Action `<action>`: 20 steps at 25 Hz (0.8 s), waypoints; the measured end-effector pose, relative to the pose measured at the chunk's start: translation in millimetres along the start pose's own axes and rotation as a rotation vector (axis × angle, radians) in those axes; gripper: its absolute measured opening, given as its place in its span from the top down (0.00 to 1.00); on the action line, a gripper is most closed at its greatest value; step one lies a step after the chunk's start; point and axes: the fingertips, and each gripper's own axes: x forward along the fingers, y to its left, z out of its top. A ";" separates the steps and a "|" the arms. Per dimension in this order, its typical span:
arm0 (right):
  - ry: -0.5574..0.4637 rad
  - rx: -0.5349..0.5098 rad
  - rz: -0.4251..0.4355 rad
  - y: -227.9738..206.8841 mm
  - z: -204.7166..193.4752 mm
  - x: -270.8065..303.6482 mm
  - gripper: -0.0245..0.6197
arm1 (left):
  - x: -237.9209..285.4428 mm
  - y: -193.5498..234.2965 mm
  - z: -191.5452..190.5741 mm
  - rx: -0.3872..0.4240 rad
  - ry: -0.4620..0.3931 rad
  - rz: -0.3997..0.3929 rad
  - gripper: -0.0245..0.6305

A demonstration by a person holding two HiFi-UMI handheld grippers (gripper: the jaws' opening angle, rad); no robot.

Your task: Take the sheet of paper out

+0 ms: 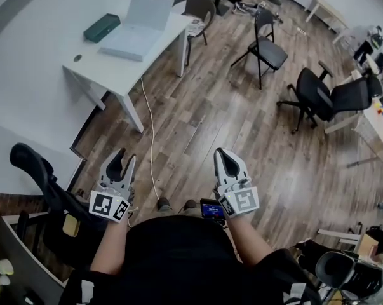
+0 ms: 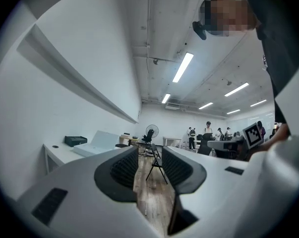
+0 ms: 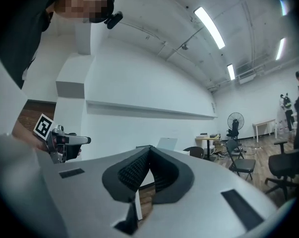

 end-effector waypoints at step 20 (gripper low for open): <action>0.025 0.050 0.017 -24.3 -10.5 -42.9 0.95 | 27.2 -54.7 -1.1 -0.032 0.009 -0.063 0.76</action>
